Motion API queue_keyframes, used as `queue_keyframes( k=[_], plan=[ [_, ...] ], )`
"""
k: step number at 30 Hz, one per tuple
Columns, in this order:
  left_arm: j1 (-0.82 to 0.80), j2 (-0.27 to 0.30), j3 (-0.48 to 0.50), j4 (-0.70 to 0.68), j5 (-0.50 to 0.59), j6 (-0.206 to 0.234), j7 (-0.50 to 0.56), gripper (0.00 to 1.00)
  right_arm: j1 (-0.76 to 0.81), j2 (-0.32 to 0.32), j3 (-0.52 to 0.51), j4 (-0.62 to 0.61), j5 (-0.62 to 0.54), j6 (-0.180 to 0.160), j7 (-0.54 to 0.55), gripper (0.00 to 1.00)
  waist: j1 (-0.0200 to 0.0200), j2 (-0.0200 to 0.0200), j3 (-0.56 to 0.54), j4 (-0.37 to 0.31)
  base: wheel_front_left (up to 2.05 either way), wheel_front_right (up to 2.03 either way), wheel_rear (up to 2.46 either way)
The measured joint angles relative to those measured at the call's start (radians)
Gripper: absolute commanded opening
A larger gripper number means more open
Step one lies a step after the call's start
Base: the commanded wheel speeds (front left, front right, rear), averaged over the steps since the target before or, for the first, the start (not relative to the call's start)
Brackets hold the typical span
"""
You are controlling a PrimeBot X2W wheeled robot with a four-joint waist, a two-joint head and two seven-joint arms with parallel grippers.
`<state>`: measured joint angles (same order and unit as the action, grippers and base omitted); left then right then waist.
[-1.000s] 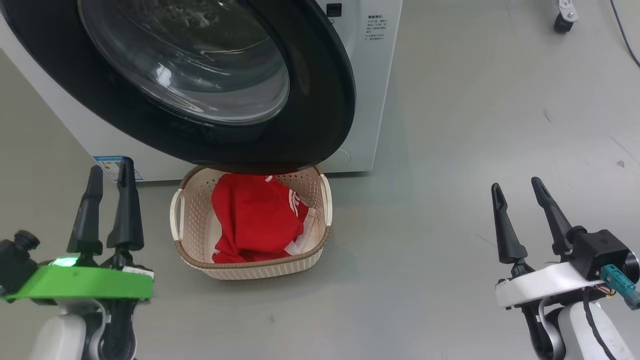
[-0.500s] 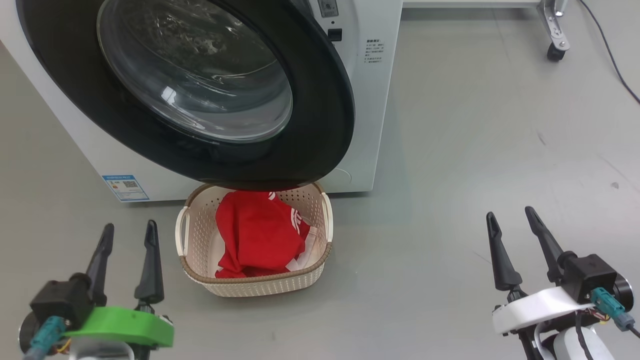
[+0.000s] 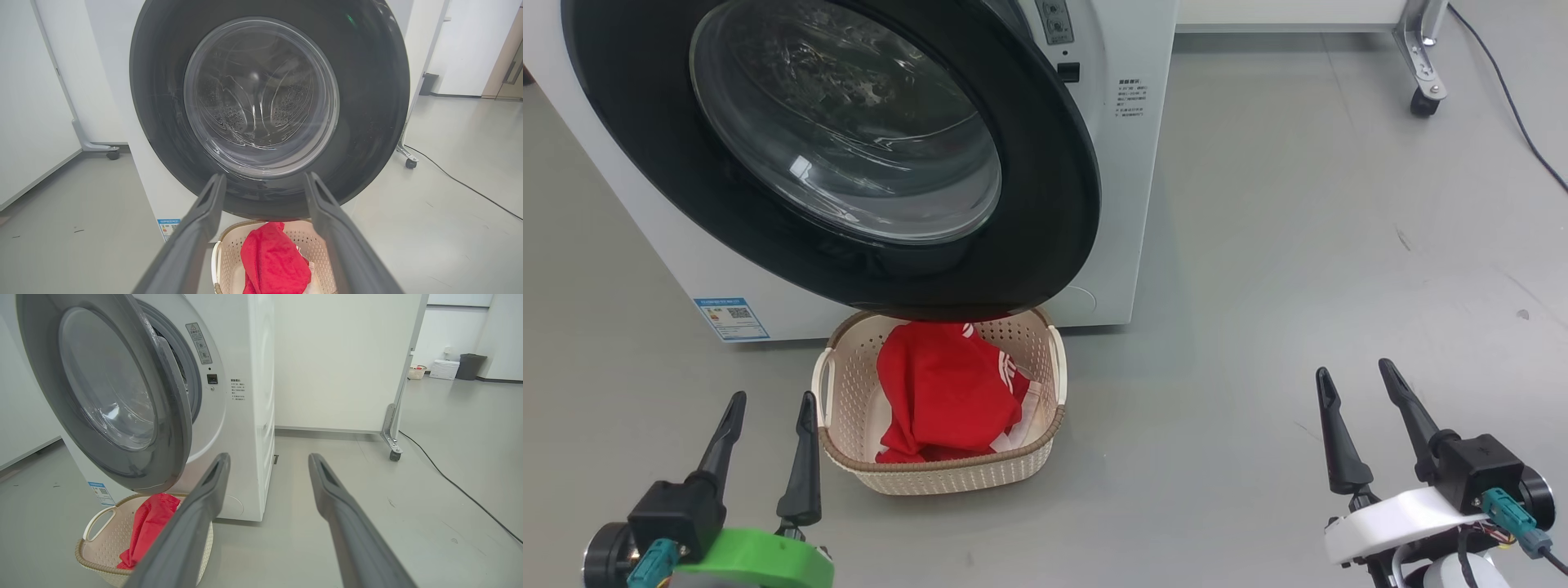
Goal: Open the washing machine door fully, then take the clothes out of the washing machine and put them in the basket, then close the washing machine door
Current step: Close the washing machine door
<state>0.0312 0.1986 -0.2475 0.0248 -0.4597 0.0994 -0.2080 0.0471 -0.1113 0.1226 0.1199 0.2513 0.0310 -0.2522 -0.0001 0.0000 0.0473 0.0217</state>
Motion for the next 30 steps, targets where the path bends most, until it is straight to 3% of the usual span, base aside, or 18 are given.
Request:
queue_keyframes(
  k=[23,24,25,26,30],
  plan=[
    [0.000,-0.047,0.007,0.001,0.022,0.010,0.000,1.00,0.006,0.006,0.007,-0.011,0.000,-0.009,0.000,0.98,0.0000,0.0000,0.000,-0.012,0.00,0.00,0.00],
    [0.000,-0.048,0.008,0.001,0.022,0.010,0.000,1.00,0.006,0.006,0.007,-0.011,0.000,-0.009,0.000,0.76,0.0000,0.0000,-0.001,-0.012,0.00,0.00,0.00],
    [0.000,-0.049,0.010,0.001,0.023,0.010,0.000,1.00,0.006,0.006,0.007,-0.012,0.000,-0.009,0.000,0.27,0.0000,0.0000,-0.001,-0.013,0.00,0.00,0.00],
    [0.000,-0.049,0.011,0.002,0.024,0.010,0.000,1.00,0.006,0.006,0.007,-0.012,0.000,-0.009,0.000,0.00,0.0000,0.0000,-0.002,-0.014,0.00,0.00,0.00],
    [0.000,-0.052,0.013,0.003,0.036,0.010,0.000,1.00,0.007,0.008,0.007,-0.012,0.000,-0.009,0.000,0.00,0.0000,0.0000,-0.003,-0.016,0.00,0.00,0.00]
  ],
)
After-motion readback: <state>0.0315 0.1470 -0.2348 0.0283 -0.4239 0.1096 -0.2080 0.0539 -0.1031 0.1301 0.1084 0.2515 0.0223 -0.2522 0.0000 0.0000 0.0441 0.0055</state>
